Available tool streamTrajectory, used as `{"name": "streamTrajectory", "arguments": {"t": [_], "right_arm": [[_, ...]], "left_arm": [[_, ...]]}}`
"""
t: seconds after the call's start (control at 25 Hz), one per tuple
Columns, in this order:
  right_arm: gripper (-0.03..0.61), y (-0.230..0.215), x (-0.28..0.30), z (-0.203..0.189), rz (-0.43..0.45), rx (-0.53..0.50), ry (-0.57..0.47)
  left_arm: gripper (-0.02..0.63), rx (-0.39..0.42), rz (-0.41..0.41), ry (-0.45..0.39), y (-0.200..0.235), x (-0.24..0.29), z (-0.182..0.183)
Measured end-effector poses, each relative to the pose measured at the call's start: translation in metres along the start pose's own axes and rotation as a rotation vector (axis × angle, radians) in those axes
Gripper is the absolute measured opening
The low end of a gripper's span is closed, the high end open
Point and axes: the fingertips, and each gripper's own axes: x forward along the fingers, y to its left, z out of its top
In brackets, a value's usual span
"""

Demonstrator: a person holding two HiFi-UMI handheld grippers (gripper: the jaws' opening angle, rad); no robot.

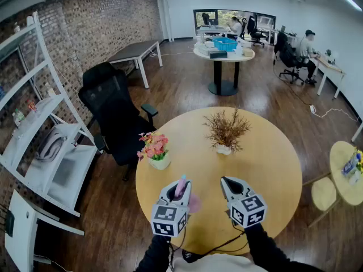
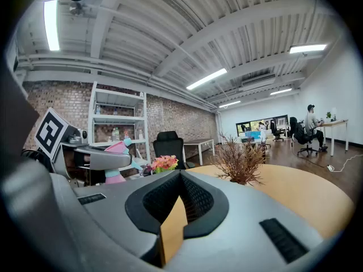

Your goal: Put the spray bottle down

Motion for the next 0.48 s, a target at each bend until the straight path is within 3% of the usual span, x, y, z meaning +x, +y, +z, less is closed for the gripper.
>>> {"name": "streamTrajectory", "arguments": {"t": [0.48], "right_arm": [[-0.015,0.007,0.005,-0.006,0.003,0.011,0.015]], "left_arm": [[0.084,0.071,-0.009,0.027,0.015,0.025,-0.010]]}}
